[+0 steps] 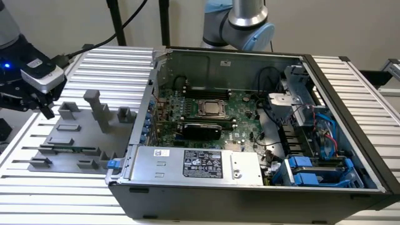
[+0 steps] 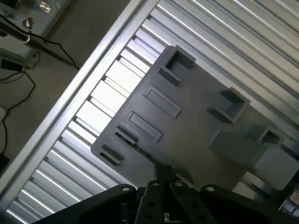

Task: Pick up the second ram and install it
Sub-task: 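Pick up the second ram and move it above second insertion slot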

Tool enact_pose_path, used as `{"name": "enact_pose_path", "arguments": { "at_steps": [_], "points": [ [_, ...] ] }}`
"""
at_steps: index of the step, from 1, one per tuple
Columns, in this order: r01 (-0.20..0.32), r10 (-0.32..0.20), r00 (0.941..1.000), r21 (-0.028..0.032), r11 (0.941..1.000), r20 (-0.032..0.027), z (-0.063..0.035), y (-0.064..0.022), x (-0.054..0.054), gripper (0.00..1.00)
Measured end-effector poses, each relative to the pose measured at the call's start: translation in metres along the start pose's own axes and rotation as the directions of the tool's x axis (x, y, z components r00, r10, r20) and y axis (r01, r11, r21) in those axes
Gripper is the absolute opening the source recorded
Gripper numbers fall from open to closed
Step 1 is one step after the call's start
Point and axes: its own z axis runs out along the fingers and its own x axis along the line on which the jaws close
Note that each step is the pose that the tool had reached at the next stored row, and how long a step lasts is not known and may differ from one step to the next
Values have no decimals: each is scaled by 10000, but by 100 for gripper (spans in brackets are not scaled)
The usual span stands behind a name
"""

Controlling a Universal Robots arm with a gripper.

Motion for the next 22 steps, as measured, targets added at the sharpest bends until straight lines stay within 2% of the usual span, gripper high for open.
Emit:
{"name": "enact_pose_path", "arguments": {
  "at_steps": [3, 6, 11, 14, 17, 19, 22],
  "points": [
    [550, -550, 9985, 10, 9985, -36, 17, -1, 0, 0],
    [1091, -1091, 9940, 20, 9940, -73, 33, -2, 0, 0],
    [1988, -1987, 9800, 33, 9800, -133, 61, -3, 1, 0],
    [2524, -2523, 9675, 41, 9676, -168, 78, -4, 1, 0],
    [3048, -3046, 9523, 57, 9524, -195, 96, -5, 1, 0],
    [3383, -3381, 9409, 70, 9410, -212, 107, -5, 1, 0],
    [3901, -3898, 9206, 91, 9207, -237, 125, -6, 1, 0]
  ]
}}
